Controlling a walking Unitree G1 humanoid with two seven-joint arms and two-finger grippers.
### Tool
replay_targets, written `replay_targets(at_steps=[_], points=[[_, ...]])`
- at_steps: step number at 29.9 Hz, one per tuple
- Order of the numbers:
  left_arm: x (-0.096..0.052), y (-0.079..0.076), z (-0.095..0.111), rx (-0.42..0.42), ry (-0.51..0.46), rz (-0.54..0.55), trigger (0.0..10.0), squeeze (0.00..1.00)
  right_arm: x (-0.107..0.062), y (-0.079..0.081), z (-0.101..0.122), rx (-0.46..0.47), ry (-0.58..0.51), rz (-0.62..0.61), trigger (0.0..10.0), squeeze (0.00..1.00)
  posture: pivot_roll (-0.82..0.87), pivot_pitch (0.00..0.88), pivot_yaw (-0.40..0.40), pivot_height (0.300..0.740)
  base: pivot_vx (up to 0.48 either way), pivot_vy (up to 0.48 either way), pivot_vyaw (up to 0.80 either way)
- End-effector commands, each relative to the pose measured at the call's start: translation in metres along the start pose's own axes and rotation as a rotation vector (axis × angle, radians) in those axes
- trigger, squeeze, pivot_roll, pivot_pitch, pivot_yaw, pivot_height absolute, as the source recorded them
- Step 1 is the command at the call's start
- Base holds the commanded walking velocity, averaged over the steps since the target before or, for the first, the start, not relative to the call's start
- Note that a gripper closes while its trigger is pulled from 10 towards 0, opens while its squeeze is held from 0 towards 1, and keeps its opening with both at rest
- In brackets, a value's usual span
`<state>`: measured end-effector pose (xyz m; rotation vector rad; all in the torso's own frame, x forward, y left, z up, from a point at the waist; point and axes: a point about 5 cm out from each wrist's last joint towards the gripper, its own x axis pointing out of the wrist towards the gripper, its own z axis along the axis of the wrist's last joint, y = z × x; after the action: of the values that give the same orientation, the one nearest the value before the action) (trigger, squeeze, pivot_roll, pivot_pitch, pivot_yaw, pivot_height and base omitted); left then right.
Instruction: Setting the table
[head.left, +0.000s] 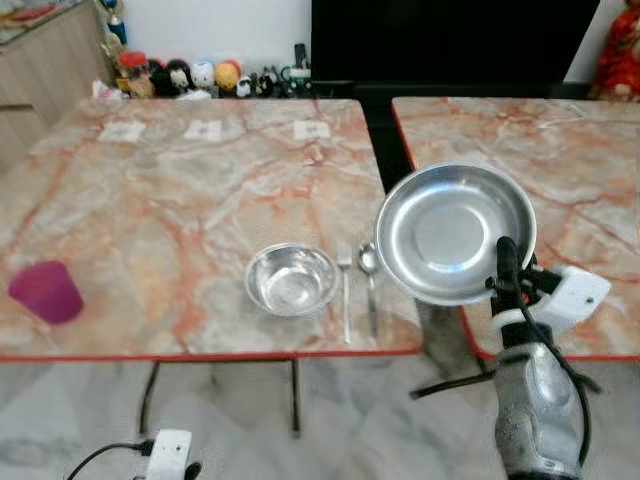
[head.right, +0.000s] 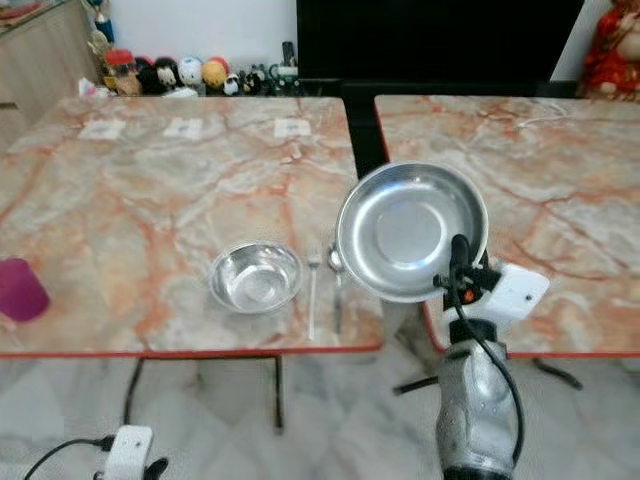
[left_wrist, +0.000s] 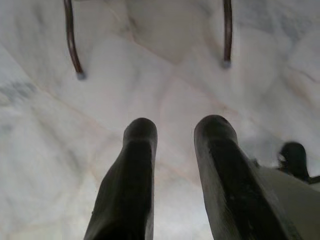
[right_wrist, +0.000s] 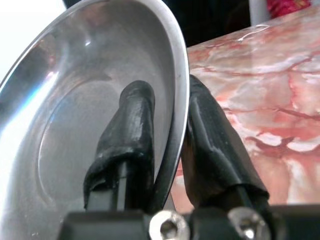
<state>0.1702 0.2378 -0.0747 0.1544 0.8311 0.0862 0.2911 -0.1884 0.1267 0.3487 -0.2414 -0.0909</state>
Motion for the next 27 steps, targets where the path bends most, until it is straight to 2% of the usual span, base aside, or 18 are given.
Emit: replay_targets(at_steps=[1,14,19,27], points=[[0.000,0.000,0.000,0.028,0.002,-0.009,10.0,0.00,0.002,-0.005,0.008,-0.010,-0.032,-0.013,10.0,0.00,-0.12,0.006,0.012,0.740,0.000,-0.480,0.00],[0.000,-0.002,0.000,0.040,0.002,-0.027,10.0,0.00,0.002,-0.015,0.007,-0.023,-0.013,-0.061,10.0,0.00,-0.13,0.000,0.016,0.740,0.000,-0.474,0.00],[0.001,0.000,0.002,0.026,-0.007,-0.015,10.0,0.00,0.004,-0.023,0.009,-0.029,-0.015,-0.097,10.0,0.00,-0.13,0.029,0.011,0.740,0.000,-0.475,0.00],[0.001,0.002,0.003,0.022,-0.001,-0.009,10.0,0.00,0.004,-0.022,0.007,-0.020,-0.013,-0.111,10.0,0.00,-0.13,0.043,0.017,0.740,0.000,-0.460,0.00]])
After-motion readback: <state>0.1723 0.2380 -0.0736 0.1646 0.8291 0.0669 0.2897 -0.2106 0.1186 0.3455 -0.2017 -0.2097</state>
